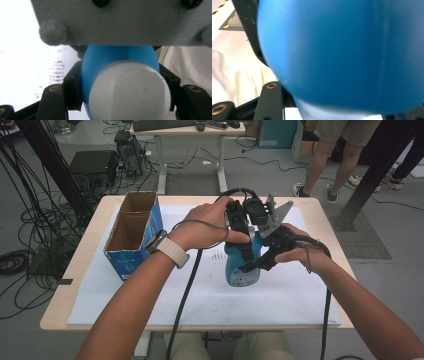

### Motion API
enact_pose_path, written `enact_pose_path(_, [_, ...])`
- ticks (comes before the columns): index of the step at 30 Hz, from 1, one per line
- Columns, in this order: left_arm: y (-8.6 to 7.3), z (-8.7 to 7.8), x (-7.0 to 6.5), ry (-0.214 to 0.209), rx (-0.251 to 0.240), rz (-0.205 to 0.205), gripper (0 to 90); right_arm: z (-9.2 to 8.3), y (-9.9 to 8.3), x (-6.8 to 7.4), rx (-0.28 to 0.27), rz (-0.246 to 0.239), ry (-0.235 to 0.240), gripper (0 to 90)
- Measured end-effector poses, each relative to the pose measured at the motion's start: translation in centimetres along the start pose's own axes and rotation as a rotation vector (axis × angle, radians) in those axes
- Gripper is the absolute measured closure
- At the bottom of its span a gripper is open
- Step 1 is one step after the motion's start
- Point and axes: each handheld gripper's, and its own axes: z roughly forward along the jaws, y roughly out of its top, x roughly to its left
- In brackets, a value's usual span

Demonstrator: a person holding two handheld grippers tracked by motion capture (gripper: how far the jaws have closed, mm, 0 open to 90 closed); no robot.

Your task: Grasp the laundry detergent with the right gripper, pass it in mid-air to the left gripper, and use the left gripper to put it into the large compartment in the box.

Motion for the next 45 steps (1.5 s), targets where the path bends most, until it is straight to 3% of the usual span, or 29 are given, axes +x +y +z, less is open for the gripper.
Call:
enact_pose_path(2, [0.03,-0.02,-0.04,0.005,-0.001,-0.009,37.6,0.00,-0.02,-0.07,-0.001,-0.006,-0.006,43.5])
enact_pose_path(3, [0.05,-0.02,-0.02,0.005,-0.003,-0.008,37.6,-0.11,-0.03,0.13,0.011,0.020,0.001,43.5])
enact_pose_path(11, [-0.04,-0.07,0.02,0.007,-0.007,-0.015,37.6,-0.05,-0.01,-0.12,-0.002,-0.002,-0.003,43.6])
enact_pose_path(15, [-0.12,-0.14,0.01,0.006,-0.007,-0.016,37.6,-0.06,0.06,-0.01,0.006,0.015,0.000,43.5])
enact_pose_path(19, [-0.19,-0.16,-0.01,0.008,-0.011,-0.016,37.5,0.01,0.12,-0.17,-0.003,-0.009,-0.004,43.5])
enact_pose_path(45, [-0.30,-0.09,-0.03,0.007,-0.017,-0.015,37.5,0.09,0.13,-0.05,-0.004,-0.001,-0.014,43.5])
